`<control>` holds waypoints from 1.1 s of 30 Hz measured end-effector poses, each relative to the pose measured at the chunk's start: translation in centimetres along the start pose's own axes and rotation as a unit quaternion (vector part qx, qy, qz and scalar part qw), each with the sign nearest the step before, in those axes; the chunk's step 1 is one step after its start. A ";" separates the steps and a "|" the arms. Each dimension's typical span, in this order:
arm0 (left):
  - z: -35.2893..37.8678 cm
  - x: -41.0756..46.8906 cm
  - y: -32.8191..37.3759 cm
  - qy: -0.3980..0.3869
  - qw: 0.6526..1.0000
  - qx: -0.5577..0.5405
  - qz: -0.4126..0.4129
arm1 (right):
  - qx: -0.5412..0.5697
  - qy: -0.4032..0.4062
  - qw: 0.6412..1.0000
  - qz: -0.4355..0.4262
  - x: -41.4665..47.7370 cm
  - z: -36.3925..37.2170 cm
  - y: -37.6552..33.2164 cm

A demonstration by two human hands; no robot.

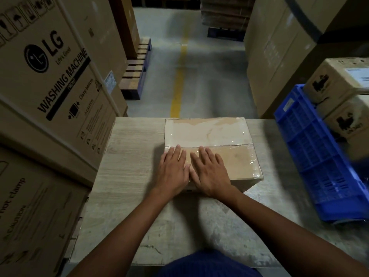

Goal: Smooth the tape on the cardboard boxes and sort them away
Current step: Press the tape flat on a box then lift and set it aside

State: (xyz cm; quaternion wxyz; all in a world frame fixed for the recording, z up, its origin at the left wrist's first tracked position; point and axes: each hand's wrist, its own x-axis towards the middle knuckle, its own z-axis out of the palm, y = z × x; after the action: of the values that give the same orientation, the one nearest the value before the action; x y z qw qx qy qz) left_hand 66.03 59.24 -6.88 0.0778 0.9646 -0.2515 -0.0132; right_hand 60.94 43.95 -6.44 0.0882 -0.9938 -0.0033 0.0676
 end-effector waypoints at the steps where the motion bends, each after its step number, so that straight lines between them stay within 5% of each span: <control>1: -0.5 0.5 0.2 0.000 1.000 0.015 -0.003 | -0.004 0.002 1.000 -0.011 0.2 -0.4 0.4; 5: -1.9 2.8 1.9 -0.011 0.999 0.028 -0.015 | 0.003 -0.005 0.999 -0.041 0.9 -2.7 2.8; 10: -0.2 3.0 3.5 -0.069 0.997 -0.013 0.015 | -0.006 -0.034 0.996 0.082 -0.2 -1.2 4.7; 18: -4.0 7.0 7.1 -0.137 0.987 0.085 -0.007 | -0.027 -0.017 0.998 0.048 0.7 -5.0 8.4; 23: -0.9 6.9 10.2 -0.138 0.986 0.023 0.091 | -0.017 -0.032 0.990 0.133 -1.8 -3.2 10.0; 28: -0.7 7.6 10.6 -0.172 0.981 0.041 0.074 | -0.014 -0.057 0.995 0.078 -0.7 -4.9 11.9; 33: -1.1 5.3 10.9 -0.042 0.970 -0.004 0.238 | -0.038 0.059 0.996 0.047 -3.4 -4.7 12.6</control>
State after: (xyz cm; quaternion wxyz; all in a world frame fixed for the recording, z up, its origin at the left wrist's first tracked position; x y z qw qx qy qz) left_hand 65.45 47.43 -4.01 0.0715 0.8752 -0.4770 -0.0361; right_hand 58.09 30.62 -3.58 0.0475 -0.9977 0.0463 0.0123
